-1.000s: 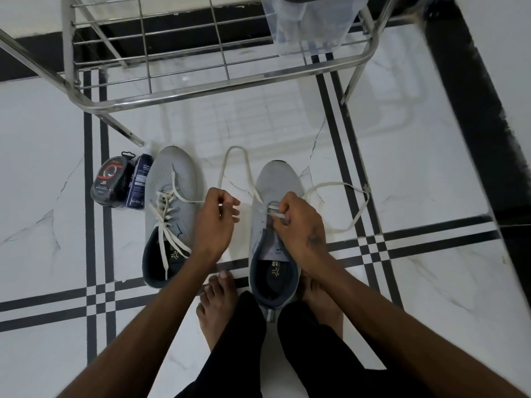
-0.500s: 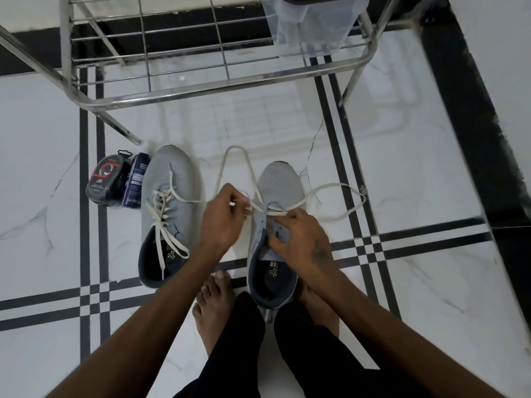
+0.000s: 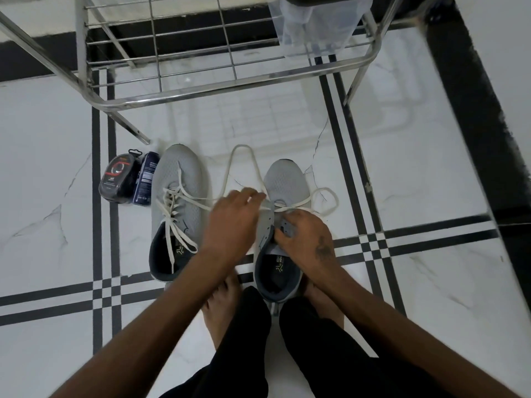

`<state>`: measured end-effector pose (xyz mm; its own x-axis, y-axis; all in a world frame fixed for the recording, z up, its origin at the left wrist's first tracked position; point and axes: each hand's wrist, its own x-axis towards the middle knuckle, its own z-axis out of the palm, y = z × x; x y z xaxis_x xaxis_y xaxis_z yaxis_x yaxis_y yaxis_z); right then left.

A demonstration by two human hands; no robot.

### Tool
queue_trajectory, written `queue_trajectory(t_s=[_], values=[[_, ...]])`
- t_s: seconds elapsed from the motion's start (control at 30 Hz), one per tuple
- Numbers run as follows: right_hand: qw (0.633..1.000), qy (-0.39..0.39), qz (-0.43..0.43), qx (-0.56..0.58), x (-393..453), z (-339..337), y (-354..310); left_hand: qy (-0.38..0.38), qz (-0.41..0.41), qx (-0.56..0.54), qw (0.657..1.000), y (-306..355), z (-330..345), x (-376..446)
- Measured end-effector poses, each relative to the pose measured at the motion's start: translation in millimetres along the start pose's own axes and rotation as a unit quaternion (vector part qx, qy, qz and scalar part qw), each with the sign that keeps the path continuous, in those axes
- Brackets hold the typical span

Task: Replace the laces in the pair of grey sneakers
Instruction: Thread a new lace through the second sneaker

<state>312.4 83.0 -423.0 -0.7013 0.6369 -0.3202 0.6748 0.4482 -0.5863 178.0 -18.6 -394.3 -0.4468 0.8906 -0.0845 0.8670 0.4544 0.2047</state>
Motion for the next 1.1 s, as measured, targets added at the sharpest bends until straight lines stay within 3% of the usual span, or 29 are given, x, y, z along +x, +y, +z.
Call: queue_trajectory(t_s=[0.07, 0.13, 0.23, 0.3, 0.37, 0.43, 0.53, 0.67, 0.77, 1.1], values=[[0.999, 0.001, 0.009, -0.030, 0, 0, 1, -0.115, -0.027, -0.020, 0.993, 12, 15, 17], [0.998, 0.003, 0.014, -0.055, 3, 0, -1, -0.149, -0.055, -0.027, 0.987, 6, 21, 29], [0.998, 0.004, 0.019, -0.062, 6, 2, 1, -0.119, -0.069, -0.064, 0.988, -18, 4, 31], [0.998, 0.009, 0.017, -0.061, 6, 3, 3, -0.057, -0.123, -0.078, 0.988, -48, -20, 22], [0.998, 0.017, 0.018, -0.060, 5, 4, 4, -0.013, -0.184, -0.053, 0.981, -83, -45, 6], [0.998, 0.014, 0.018, -0.057, 6, 5, 5, -0.024, -0.220, -0.007, 0.975, -104, -63, -12], [0.999, 0.013, 0.024, -0.042, 5, 4, 4, -0.062, -0.178, 0.054, 0.981, -84, -56, -20], [0.999, 0.018, 0.020, -0.036, 4, 3, 2, -0.077, -0.039, 0.007, 0.996, -18, -17, 3], [0.999, 0.016, 0.020, -0.038, 5, 2, 2, -0.159, -0.049, 0.004, 0.986, 5, 5, 18], [0.999, 0.010, 0.015, -0.031, 5, 3, 5, -0.129, -0.122, 0.089, 0.980, -69, -39, -9]])
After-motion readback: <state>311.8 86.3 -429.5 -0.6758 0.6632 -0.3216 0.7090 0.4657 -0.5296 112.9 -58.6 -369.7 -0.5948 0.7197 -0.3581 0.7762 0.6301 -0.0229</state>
